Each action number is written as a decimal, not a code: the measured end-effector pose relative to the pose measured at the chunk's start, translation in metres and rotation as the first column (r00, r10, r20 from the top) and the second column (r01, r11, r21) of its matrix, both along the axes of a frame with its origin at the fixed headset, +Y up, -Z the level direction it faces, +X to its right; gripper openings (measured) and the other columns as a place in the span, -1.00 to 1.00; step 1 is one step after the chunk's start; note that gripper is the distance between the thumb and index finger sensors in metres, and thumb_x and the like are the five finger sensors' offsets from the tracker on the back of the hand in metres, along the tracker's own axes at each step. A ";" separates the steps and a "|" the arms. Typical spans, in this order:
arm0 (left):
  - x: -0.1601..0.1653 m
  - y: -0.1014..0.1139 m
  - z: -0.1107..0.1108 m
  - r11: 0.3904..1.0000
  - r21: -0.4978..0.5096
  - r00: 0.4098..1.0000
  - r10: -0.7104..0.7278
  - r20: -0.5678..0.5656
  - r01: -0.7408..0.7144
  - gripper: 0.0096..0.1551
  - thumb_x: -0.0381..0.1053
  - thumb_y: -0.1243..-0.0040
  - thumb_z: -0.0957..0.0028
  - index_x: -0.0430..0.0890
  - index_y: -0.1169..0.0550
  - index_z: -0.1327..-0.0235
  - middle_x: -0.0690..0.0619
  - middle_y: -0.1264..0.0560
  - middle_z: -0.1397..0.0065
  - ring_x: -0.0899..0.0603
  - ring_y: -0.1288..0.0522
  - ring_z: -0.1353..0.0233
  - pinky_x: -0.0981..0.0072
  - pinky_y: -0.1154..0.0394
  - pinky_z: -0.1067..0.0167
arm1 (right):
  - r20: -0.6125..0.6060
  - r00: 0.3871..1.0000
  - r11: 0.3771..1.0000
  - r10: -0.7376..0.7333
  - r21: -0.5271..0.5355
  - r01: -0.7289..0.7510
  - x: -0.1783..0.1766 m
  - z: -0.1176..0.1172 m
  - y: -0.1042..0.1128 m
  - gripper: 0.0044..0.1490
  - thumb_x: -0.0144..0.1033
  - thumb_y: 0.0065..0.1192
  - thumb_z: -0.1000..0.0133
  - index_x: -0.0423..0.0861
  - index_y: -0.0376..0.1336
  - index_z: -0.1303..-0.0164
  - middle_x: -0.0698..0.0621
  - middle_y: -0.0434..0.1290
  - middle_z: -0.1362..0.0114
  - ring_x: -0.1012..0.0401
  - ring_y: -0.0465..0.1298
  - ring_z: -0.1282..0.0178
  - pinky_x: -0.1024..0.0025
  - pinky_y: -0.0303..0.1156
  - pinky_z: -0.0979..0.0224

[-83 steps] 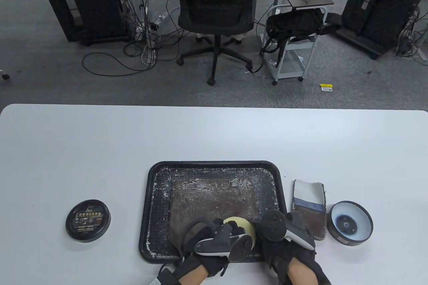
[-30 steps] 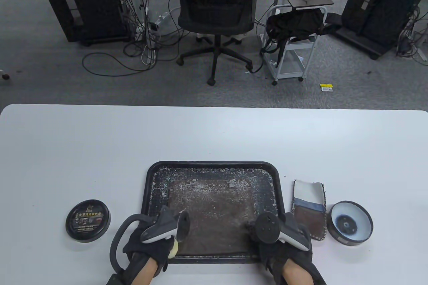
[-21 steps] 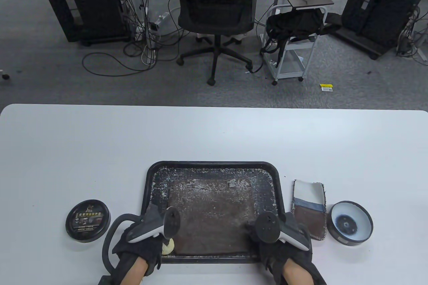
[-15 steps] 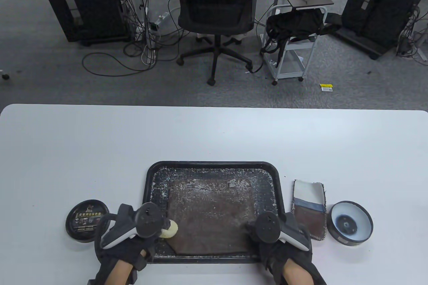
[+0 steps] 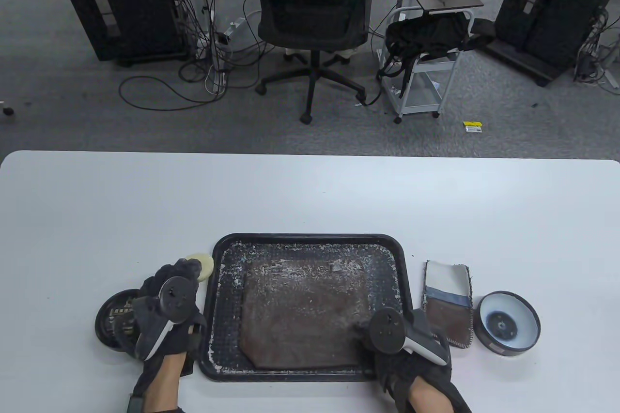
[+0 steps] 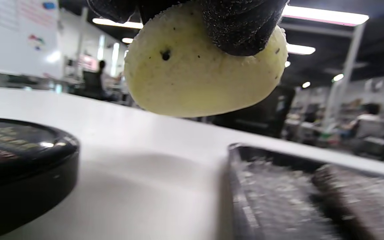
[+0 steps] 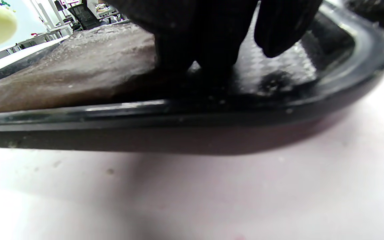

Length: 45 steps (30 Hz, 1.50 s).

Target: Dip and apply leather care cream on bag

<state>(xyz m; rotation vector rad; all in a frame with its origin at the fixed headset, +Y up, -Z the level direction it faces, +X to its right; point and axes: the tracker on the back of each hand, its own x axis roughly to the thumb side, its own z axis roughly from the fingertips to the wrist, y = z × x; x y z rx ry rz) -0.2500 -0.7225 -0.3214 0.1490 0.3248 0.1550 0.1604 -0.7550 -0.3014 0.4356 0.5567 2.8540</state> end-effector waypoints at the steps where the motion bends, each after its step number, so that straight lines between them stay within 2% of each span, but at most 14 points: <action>1: 0.000 -0.003 -0.005 0.999 -0.033 1.000 -0.014 -0.015 0.014 -0.51 0.09 -0.26 -0.14 0.36 -0.51 -0.36 0.37 -0.49 -0.56 0.05 -0.39 -0.64 0.08 -0.28 -0.62 | 0.000 1.000 1.000 0.000 0.000 0.000 0.000 0.000 0.000 -0.14 -0.51 0.11 0.08 -0.06 -0.01 -0.50 0.08 0.40 -0.40 0.01 0.38 -0.46 -0.10 0.34 -0.43; 9: 0.007 -0.011 -0.038 0.970 -0.176 0.977 -0.185 -0.103 0.165 -0.50 0.13 -0.24 -0.15 0.40 -0.47 -0.37 0.42 -0.42 -0.61 0.08 -0.26 -0.72 0.03 -0.15 -0.70 | -0.003 1.000 1.000 -0.010 -0.003 0.010 -0.001 0.000 0.000 -0.14 -0.51 0.11 0.08 -0.07 -0.01 -0.50 0.07 0.40 -0.39 0.00 0.38 -0.45 -0.09 0.35 -0.43; 15: 0.013 -0.023 -0.053 0.952 -0.228 0.970 -0.229 -0.084 0.205 -0.50 0.16 -0.26 -0.14 0.40 -0.47 -0.37 0.43 -0.36 -0.66 0.09 -0.20 -0.75 -0.01 -0.07 -0.72 | -0.012 1.000 1.000 -0.004 0.002 0.004 -0.002 -0.001 0.000 -0.14 -0.51 0.12 0.09 -0.08 0.00 -0.49 0.06 0.42 -0.38 -0.01 0.40 -0.44 -0.09 0.35 -0.42; 17: 0.015 -0.029 -0.056 0.932 -0.287 0.967 -0.247 -0.054 0.222 -0.48 0.17 -0.26 -0.14 0.40 -0.46 -0.39 0.41 -0.31 -0.69 0.08 -0.17 -0.76 -0.06 -0.01 -0.72 | -0.014 1.000 1.000 -0.006 0.000 0.006 -0.002 -0.002 0.000 -0.14 -0.51 0.12 0.09 -0.08 0.00 -0.49 0.06 0.42 -0.38 -0.01 0.40 -0.43 -0.09 0.35 -0.42; 21: 0.014 -0.033 -0.057 0.887 -0.386 0.959 -0.284 -0.026 0.252 -0.40 0.19 -0.27 -0.12 0.42 -0.38 -0.45 0.38 -0.13 -0.77 0.05 0.00 -0.80 -0.12 0.10 -0.71 | -0.013 1.000 1.000 -0.012 -0.005 0.012 -0.001 -0.002 0.000 -0.14 -0.51 0.12 0.08 -0.08 0.00 -0.49 0.05 0.41 -0.38 -0.01 0.39 -0.44 -0.09 0.35 -0.42; 28: 0.006 -0.024 -0.037 0.893 -0.397 0.973 -0.229 0.000 0.210 -0.21 0.23 -0.29 -0.08 0.37 -0.22 -0.58 0.29 0.07 -0.81 -0.03 0.17 -0.81 -0.19 0.19 -0.68 | -0.030 0.999 0.999 -0.041 0.001 0.041 0.001 -0.001 0.001 -0.17 -0.46 0.14 0.07 -0.10 0.05 -0.49 0.01 0.42 -0.40 -0.05 0.40 -0.44 -0.11 0.34 -0.42; 30: 0.003 -0.018 -0.027 0.905 -0.380 0.979 -0.205 0.000 0.190 -0.19 0.24 -0.29 -0.08 0.36 -0.20 -0.59 0.27 0.08 -0.81 -0.04 0.17 -0.81 -0.20 0.19 -0.68 | -0.040 0.997 0.997 -0.071 0.031 0.073 0.004 -0.001 0.004 -0.19 -0.42 0.17 0.06 -0.12 0.10 -0.47 -0.01 0.45 -0.40 -0.06 0.46 -0.41 -0.10 0.37 -0.41; 33: 0.002 -0.006 -0.014 0.948 -0.291 0.991 -0.133 0.001 0.127 -0.20 0.25 -0.27 -0.08 0.34 -0.21 -0.59 0.25 0.06 -0.81 -0.06 0.15 -0.80 -0.20 0.15 -0.68 | -0.031 0.984 0.971 -0.177 0.155 0.180 0.016 0.000 0.018 -0.26 -0.35 0.22 0.06 -0.16 0.23 -0.40 -0.04 0.58 -0.30 -0.05 0.60 -0.28 -0.08 0.43 -0.35; 37: 0.014 0.010 -0.005 0.990 -0.124 0.997 -0.060 0.052 0.066 -0.23 0.24 -0.24 -0.11 0.31 -0.22 -0.59 0.23 0.02 -0.81 -0.07 0.10 -0.80 -0.20 0.10 -0.67 | 0.066 0.953 0.881 -0.296 0.405 0.245 0.048 0.005 0.042 -0.29 -0.28 0.27 0.06 -0.15 0.31 -0.35 -0.03 0.64 -0.23 -0.05 0.65 -0.22 -0.10 0.44 -0.35; 38: 0.018 0.013 -0.003 0.993 -0.099 0.996 -0.059 0.068 0.066 -0.24 0.25 -0.22 -0.11 0.31 -0.22 -0.59 0.23 0.01 -0.81 -0.07 0.09 -0.80 -0.20 0.09 -0.67 | 0.085 0.948 0.866 -0.306 0.439 0.240 0.053 0.006 0.045 -0.28 -0.27 0.27 0.06 -0.14 0.31 -0.36 -0.03 0.64 -0.23 -0.05 0.64 -0.22 -0.11 0.43 -0.35; 39: 0.024 0.017 -0.002 0.996 -0.059 0.994 -0.063 0.089 0.068 -0.25 0.25 -0.22 -0.12 0.31 -0.23 -0.58 0.23 0.01 -0.81 -0.07 0.08 -0.80 -0.20 0.08 -0.67 | 0.147 0.931 0.820 -0.334 0.532 0.210 0.069 0.009 0.052 -0.28 -0.24 0.28 0.05 -0.13 0.31 -0.36 -0.02 0.64 -0.24 -0.05 0.64 -0.23 -0.12 0.41 -0.37; 42: 0.040 0.025 0.003 0.995 0.016 0.986 -0.098 0.135 0.096 -0.25 0.26 -0.21 -0.12 0.32 -0.22 -0.58 0.23 -0.01 -0.80 -0.06 0.06 -0.80 -0.19 0.07 -0.68 | 0.285 0.875 0.721 -0.391 0.686 0.099 0.105 0.015 0.061 -0.27 -0.19 0.29 0.05 -0.09 0.30 -0.38 0.00 0.62 -0.27 -0.03 0.62 -0.27 -0.12 0.39 -0.40; 44: 0.050 0.028 0.005 0.993 0.052 0.979 -0.118 0.168 0.111 -0.27 0.26 -0.20 -0.13 0.32 -0.23 -0.58 0.23 -0.02 -0.80 -0.06 0.04 -0.80 -0.19 0.06 -0.68 | 0.385 0.817 0.689 -0.429 0.724 0.021 0.129 0.018 0.062 -0.24 -0.15 0.29 0.04 -0.08 0.27 -0.41 0.00 0.59 -0.31 -0.04 0.59 -0.30 -0.11 0.38 -0.41; 45: 0.054 0.028 0.006 0.991 0.066 0.976 -0.128 0.179 0.118 -0.28 0.27 -0.20 -0.13 0.32 -0.24 -0.58 0.23 -0.03 -0.80 -0.06 0.04 -0.80 -0.19 0.06 -0.68 | 0.449 0.770 0.697 -0.453 0.717 -0.009 0.142 0.020 0.060 -0.18 -0.12 0.28 0.04 -0.07 0.19 -0.46 -0.05 0.47 -0.42 -0.09 0.49 -0.39 -0.12 0.34 -0.43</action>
